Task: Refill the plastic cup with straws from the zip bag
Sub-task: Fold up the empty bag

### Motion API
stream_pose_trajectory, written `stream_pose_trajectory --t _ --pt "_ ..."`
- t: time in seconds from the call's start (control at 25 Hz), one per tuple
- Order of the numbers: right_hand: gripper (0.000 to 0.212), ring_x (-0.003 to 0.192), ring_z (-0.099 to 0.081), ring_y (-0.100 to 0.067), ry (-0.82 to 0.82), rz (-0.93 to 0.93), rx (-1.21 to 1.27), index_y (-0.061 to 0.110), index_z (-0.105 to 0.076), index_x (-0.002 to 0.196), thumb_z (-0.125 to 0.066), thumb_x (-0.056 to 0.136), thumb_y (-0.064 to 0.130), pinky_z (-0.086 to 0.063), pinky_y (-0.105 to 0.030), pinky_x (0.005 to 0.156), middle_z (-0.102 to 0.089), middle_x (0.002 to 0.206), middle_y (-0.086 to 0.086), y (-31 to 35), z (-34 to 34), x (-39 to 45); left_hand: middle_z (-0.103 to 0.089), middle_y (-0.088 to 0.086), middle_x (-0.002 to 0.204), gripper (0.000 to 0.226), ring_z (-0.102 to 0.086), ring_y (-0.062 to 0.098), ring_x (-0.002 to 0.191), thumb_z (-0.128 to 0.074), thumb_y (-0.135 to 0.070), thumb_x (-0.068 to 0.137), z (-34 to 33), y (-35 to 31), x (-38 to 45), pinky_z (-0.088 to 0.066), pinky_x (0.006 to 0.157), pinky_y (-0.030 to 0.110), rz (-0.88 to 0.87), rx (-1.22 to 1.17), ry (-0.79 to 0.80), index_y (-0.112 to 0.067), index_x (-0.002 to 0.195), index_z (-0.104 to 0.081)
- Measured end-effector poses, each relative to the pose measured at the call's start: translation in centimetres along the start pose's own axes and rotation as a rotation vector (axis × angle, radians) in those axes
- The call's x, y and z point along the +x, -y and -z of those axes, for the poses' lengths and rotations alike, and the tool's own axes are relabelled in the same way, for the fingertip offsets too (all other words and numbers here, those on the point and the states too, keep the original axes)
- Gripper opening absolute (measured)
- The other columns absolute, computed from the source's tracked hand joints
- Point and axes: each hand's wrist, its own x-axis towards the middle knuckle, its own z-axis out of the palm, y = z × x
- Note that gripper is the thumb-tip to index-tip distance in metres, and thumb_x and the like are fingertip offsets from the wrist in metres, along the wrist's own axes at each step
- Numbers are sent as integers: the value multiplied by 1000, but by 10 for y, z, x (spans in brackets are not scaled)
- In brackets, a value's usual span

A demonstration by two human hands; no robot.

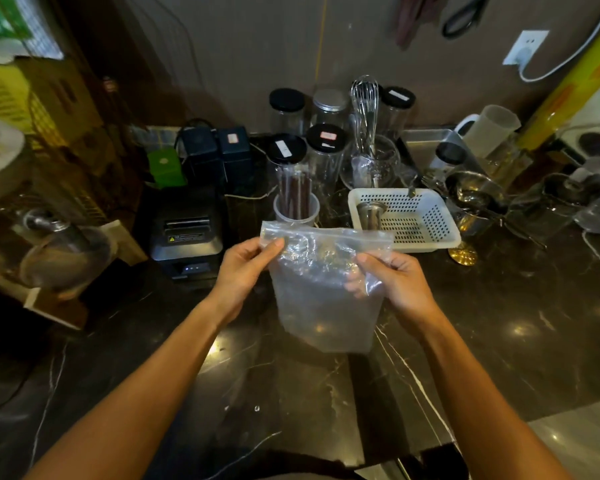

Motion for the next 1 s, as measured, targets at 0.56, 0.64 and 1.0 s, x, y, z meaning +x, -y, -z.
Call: stream_pose_trajectory --t 0.56,0.64,1.0 --pt "27 82 -70 -31 39 -195 90 -6 -73 104 -66 102 21 -62 -38 77 -74 95 -21 -51 -5 -2 -77 16 104 41 -74 30 92 -63 -37 98 27 25 -15 -60 86 42 306 -54 24 -2 117 -70" --pt "31 88 -68 -34 -3 -223 118 -6 -73 108 -67 101 24 -59 -50 89 -74 102 -27 -54 -4 0 -77 20 106 37 -76 27 88 -63 -31 99 25 33 -25 -63 78 36 368 52 116 0 117 -70" --pt "24 87 -77 -22 -44 -372 3 4 -72 119 -70 99 16 -62 -30 71 -76 116 -22 -62 -4 -2 -79 19 91 19 -75 20 69 -65 -18 98 20 47 -22 -63 68 31 339 -12 -57 -1 102 -73"
